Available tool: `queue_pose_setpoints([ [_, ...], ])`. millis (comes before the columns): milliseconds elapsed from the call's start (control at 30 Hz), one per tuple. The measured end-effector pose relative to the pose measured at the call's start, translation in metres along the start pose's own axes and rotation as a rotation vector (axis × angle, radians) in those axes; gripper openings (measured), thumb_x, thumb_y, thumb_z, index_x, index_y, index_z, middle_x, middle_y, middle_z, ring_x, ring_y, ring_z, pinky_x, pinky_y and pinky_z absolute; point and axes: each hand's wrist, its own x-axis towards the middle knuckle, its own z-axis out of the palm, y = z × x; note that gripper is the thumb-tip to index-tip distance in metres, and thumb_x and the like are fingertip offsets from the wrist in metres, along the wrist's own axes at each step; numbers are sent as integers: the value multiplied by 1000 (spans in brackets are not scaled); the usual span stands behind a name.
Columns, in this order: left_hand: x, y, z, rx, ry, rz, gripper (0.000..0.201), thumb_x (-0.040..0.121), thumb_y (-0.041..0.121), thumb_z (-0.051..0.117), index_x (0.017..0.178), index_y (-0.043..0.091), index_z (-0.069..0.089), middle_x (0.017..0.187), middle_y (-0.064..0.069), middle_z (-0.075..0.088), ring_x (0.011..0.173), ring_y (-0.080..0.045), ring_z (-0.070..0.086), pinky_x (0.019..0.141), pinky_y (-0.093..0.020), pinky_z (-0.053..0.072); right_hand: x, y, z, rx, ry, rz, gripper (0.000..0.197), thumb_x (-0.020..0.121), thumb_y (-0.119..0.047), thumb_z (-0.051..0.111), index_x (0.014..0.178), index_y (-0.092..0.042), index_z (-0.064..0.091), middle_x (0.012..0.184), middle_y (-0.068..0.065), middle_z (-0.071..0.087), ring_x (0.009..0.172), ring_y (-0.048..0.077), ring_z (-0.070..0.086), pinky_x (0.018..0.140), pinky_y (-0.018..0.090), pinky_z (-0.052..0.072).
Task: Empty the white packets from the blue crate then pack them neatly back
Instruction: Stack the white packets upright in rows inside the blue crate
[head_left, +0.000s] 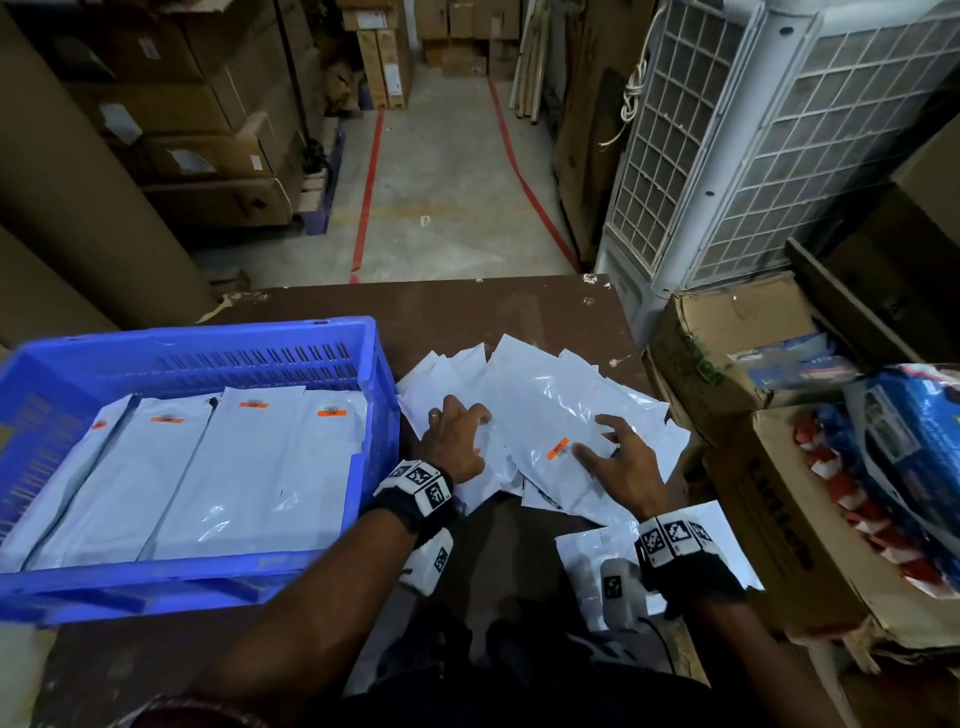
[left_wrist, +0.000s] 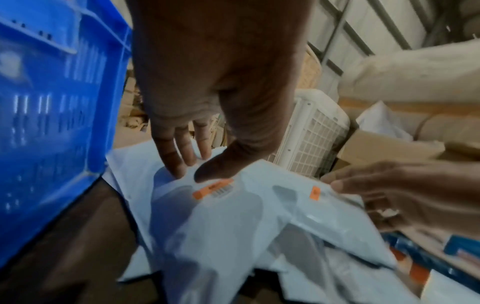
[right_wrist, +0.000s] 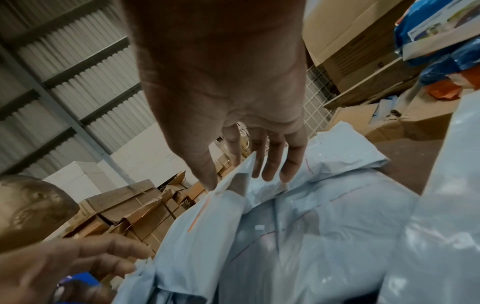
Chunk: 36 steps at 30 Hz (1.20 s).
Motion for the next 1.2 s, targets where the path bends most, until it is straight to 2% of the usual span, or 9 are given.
queue_pose_setpoints([
  [133,-3,-7,8,208,-79,13,82,74,4,65,140,42,34,144,-8,15,125,-35,31,94,-46,49,-3,10,5,62,-77,85,72,80,-31,81,139,-24,40,136,9,53,121,30,53,102,49,49],
  [200,-5,-6,10,310,-22,26,71,75,12,69,133,40,39,145,-9,16,128,-34,31,96,-45,46,-3,11,3,101,-81,78,69,79,-20,82,136,-24,44,126,11,57,105,25,57,90,49,57],
  [267,-6,-3,8,405,24,27,55,80,22,69,128,35,44,146,-11,19,131,-35,29,99,-45,41,-1,10,0,86,-75,51,65,81,-14,80,135,-24,44,120,8,57,98,21,56,90,47,57],
  [533,-3,17,1,473,75,79,22,84,36,66,105,30,68,147,-7,29,133,-35,26,107,-49,24,30,-18,-19,138,68,-30,68,82,-15,79,140,-21,43,113,4,58,102,24,59,94,40,51],
  [800,1,35,-2,254,39,133,19,88,44,64,83,26,66,104,7,67,117,-23,46,98,-47,19,24,-8,-16,83,183,-34,59,88,-38,72,137,-18,47,136,8,54,120,25,53,100,43,47],
  [900,1,36,-1,132,-4,110,22,89,45,63,80,25,63,93,7,69,106,-21,54,94,-45,22,0,3,-15,126,190,-19,45,92,-44,65,129,-21,53,127,6,58,112,21,56,88,32,48],
  [1000,-1,42,-1,-21,-45,93,24,88,43,64,76,22,63,84,8,70,98,-19,58,94,-44,26,-23,17,-13,254,98,-5,37,93,-54,58,120,-29,57,112,2,66,101,19,64,78,27,53],
  [1100,-1,48,1,-207,-132,61,24,86,42,68,73,22,64,79,10,70,95,-16,59,96,-45,29,-41,29,-8,430,-68,24,39,89,-62,58,120,-38,57,115,-3,68,103,18,68,90,43,58],
  [1200,2,52,5,-361,-200,89,22,83,42,72,67,29,65,76,14,66,89,-17,63,96,-49,46,-57,31,-7,595,-175,58,47,88,-45,69,130,-33,53,118,-3,70,104,20,70,89,44,58],
])
